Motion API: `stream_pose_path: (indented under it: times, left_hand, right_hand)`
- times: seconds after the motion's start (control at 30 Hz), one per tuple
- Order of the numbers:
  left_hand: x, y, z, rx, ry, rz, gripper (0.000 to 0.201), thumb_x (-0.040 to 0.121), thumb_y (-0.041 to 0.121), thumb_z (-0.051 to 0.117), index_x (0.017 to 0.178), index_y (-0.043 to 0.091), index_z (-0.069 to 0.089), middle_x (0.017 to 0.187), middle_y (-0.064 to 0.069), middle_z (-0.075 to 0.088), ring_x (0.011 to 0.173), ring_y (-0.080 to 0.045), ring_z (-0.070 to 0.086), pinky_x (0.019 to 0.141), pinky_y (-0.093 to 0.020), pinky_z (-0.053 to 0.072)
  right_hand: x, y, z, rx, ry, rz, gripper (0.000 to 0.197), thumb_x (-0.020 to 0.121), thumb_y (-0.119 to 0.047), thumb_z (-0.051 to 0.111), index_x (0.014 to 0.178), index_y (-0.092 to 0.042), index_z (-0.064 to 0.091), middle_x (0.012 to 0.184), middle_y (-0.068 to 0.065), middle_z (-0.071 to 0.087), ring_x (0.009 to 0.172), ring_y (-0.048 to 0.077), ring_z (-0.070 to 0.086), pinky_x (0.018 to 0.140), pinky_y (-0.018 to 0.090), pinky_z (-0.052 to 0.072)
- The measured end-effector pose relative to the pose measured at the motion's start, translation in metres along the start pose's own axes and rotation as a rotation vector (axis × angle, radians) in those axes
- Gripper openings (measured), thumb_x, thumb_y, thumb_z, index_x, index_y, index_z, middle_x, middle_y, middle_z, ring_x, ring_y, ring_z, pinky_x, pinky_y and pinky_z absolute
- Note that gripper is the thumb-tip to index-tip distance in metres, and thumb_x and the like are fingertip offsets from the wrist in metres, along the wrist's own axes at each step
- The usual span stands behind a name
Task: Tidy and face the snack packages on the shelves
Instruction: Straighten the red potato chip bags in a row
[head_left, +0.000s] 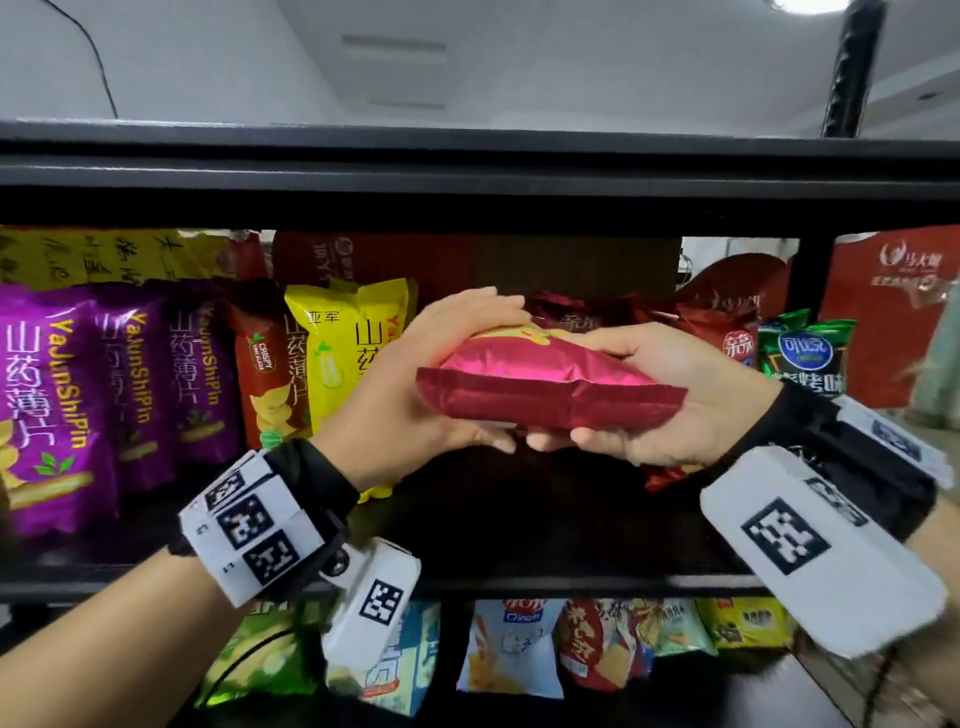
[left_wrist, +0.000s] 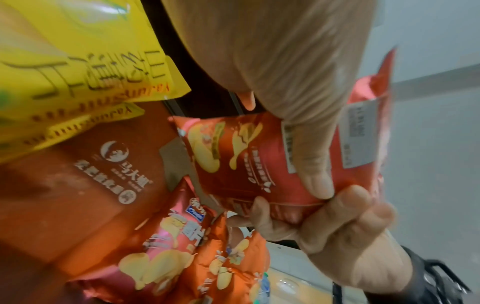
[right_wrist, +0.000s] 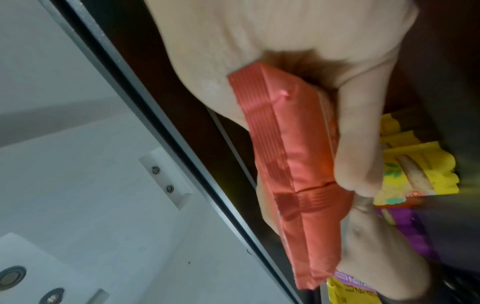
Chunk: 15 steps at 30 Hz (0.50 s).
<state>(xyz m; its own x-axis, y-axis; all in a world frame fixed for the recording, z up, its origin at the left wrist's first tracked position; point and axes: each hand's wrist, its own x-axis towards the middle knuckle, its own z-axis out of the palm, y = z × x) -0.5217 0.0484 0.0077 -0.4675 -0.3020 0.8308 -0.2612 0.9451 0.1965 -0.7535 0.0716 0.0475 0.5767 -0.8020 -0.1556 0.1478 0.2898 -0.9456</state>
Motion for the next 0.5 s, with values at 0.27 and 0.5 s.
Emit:
stream_pose_path:
  times: [0.27, 0.5]
  left_hand:
    - [0.018, -0.008, 0.005, -0.427, 0.131, -0.127, 0.052, 0.062, 0.014, 0.090, 0.108, 0.018, 0.069, 0.101, 0.009, 0.076, 0.095, -0.007, 0.073, 0.080, -0.021, 0.057]
    - [0.013, -0.017, 0.016, -0.592, 0.138, -0.277, 0.037, 0.071, 0.021, 0.087, 0.104, 0.022, 0.069, 0.098, 0.008, 0.079, 0.089, -0.011, 0.076, 0.071, -0.019, 0.057]
  right_hand:
    - [-0.020, 0.006, -0.004, -0.164, 0.121, -0.507, 0.090, 0.084, -0.078, 0.028, 0.145, -0.013, 0.045, 0.141, 0.014, 0.057, 0.130, 0.032, 0.055, 0.110, 0.055, 0.039]
    - [0.012, 0.028, 0.011, -0.461, 0.441, -0.806, 0.043, 0.080, -0.023, 0.073, 0.121, -0.014, 0.063, 0.120, 0.014, 0.070, 0.111, 0.032, 0.067, 0.101, 0.060, 0.048]
